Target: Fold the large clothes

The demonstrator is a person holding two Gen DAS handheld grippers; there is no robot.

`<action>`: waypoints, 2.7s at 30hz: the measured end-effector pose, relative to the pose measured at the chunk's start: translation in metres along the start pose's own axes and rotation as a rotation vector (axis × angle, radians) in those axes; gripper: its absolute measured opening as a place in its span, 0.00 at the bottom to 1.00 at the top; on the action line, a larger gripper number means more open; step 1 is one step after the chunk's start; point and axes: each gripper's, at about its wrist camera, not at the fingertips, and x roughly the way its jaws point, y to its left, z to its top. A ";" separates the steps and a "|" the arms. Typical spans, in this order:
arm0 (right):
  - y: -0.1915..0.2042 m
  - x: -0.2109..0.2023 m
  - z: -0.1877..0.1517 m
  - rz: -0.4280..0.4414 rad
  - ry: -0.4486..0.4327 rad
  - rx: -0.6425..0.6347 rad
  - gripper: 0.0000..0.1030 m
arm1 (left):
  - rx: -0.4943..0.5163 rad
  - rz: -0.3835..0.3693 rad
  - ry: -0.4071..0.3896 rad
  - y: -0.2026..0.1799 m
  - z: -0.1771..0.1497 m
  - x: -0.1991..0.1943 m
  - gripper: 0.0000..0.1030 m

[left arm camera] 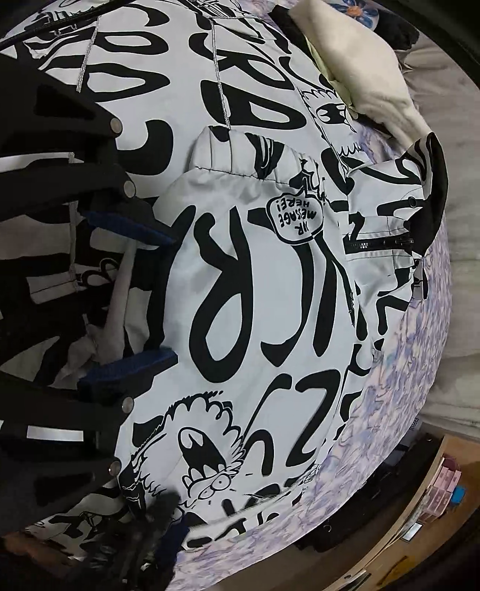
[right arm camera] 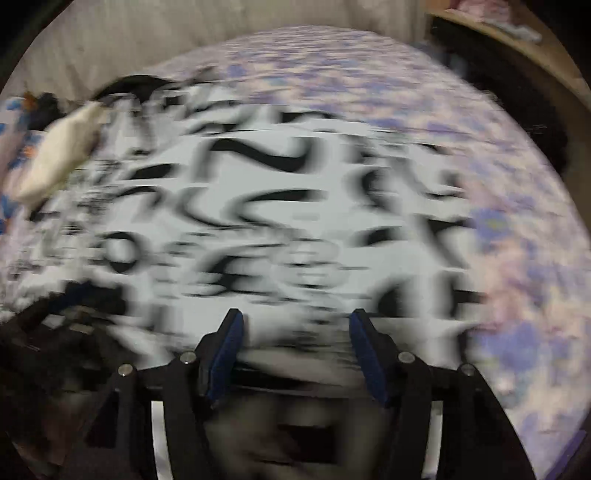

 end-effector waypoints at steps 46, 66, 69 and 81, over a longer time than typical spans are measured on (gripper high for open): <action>-0.026 -0.057 -0.046 0.148 0.029 0.157 0.39 | -0.078 0.071 0.018 0.004 -0.035 -0.069 0.87; 0.023 -0.116 -0.063 0.191 -0.049 0.065 0.47 | -0.069 0.094 -0.136 0.040 -0.074 -0.175 0.87; 0.037 -0.126 -0.064 0.192 -0.062 0.036 0.49 | -0.096 0.106 -0.164 0.055 -0.083 -0.191 0.87; 0.103 -0.165 -0.077 0.256 -0.136 -0.069 0.56 | -0.189 0.129 -0.219 0.124 -0.121 -0.231 0.87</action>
